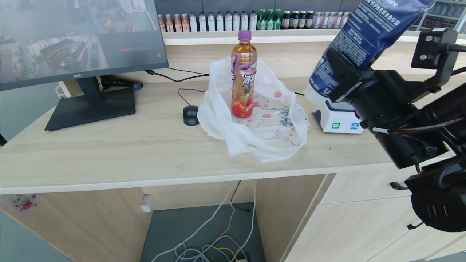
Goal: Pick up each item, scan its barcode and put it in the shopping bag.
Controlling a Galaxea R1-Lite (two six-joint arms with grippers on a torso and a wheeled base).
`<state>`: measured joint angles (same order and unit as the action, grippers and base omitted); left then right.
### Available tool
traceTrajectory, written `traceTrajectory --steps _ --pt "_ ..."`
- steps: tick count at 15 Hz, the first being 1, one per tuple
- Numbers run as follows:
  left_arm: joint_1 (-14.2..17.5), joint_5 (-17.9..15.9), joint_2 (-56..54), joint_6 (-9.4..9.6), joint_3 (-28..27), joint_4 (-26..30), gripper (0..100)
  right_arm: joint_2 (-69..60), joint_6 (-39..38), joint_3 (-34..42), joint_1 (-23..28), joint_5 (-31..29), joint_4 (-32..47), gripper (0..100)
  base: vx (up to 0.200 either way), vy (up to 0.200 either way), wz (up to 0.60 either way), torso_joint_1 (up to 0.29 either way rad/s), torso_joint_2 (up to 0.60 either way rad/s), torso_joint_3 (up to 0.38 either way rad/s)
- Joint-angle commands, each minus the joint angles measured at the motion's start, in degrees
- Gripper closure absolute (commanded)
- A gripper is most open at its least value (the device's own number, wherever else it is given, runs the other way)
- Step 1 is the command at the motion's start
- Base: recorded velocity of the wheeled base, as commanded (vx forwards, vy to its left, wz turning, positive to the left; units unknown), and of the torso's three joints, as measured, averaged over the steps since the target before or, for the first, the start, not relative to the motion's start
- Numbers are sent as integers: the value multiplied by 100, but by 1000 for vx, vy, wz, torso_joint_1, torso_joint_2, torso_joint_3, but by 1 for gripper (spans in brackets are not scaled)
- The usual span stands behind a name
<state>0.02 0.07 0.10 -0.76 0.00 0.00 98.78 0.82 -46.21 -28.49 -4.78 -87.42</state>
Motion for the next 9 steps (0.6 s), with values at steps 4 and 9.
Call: traceTrajectory --steps 4,9 --pt "6 1 -1 -4 0 0 0 194 6 -10 -87 179 155 100 0 0 0 0 0 0" --pt "6 1 -1 -4 0 0 0 238 -20 -371 -16 522 1403 100 0 0 0 0 0 0"
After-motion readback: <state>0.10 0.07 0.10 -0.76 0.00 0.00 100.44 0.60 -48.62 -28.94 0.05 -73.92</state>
